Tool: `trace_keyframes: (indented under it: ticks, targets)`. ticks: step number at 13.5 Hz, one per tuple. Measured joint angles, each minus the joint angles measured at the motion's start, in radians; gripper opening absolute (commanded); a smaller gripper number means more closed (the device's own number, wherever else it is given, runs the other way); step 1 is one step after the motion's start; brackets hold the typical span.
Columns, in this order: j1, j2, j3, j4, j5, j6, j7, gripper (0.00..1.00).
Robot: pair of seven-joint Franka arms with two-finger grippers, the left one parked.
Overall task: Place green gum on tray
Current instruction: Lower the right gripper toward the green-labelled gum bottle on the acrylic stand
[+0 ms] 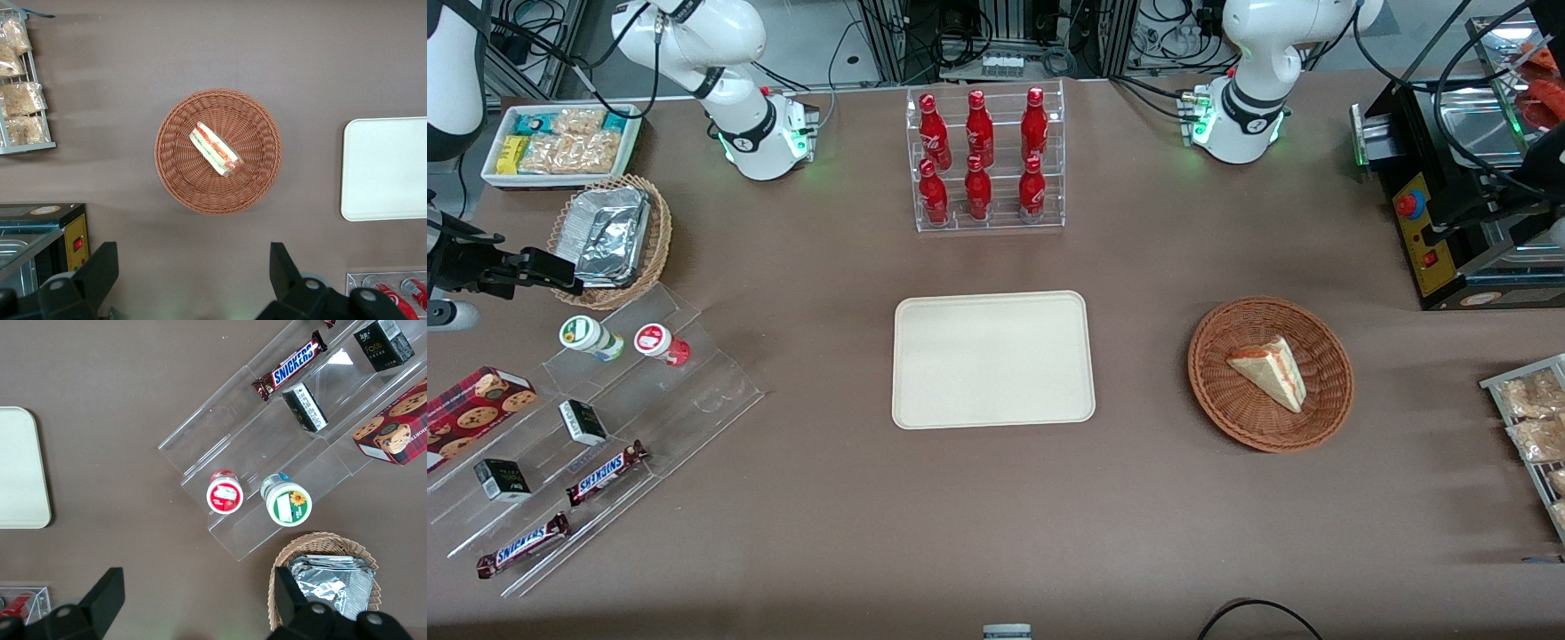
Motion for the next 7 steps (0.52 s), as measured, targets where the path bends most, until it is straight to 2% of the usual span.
trace_keyframes:
  ticks: [5, 7]
  targets:
    - [-0.020, 0.006, -0.003, -0.002, 0.006, 0.002, -0.002, 1.00]
    - [-0.035, 0.011, -0.010, -0.022, 0.007, 0.035, -0.091, 1.00]
